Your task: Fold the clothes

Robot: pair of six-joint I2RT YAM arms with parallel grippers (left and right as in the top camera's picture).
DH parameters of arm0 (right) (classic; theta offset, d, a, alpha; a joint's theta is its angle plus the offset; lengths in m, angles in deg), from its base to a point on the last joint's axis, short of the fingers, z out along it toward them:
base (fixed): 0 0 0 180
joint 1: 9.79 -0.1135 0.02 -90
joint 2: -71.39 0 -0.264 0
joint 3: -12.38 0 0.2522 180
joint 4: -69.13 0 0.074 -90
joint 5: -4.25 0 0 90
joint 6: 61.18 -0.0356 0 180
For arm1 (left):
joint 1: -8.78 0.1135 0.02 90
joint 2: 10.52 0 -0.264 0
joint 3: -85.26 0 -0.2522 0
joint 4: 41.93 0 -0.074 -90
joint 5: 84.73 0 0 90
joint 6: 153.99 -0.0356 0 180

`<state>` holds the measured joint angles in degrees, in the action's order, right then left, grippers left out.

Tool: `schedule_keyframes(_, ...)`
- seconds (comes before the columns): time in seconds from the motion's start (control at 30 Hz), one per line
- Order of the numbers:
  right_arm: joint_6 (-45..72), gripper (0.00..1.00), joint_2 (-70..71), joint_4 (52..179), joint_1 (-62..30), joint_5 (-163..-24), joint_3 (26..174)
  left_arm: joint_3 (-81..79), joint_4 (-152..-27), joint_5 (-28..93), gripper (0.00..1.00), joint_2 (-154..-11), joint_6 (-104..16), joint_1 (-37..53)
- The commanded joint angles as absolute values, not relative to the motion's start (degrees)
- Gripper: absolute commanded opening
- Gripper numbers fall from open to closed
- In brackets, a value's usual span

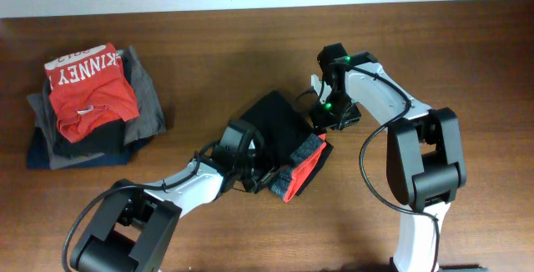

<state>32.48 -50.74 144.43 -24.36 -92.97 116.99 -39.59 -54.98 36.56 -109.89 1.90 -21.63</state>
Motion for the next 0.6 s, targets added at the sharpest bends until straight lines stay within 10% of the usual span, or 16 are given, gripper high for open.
schedule_keyframes(0.0,32.94,0.6,-51.57,144.89,-24.66,-93.86,116.68,-43.66,-57.89,21.52,0.64,-114.72,2.12,-18.85)
schedule_keyframes(0.4,32.91,0.63,-51.57,145.59,-24.66,-91.09,116.68,-43.59,-53.01,21.57,0.57,-114.72,-11.98,1.15)
schedule_keyframes(0.57,32.91,0.64,-51.57,145.53,-24.66,-91.09,116.68,-43.57,-52.75,29.11,0.87,-114.72,-15.04,4.47)
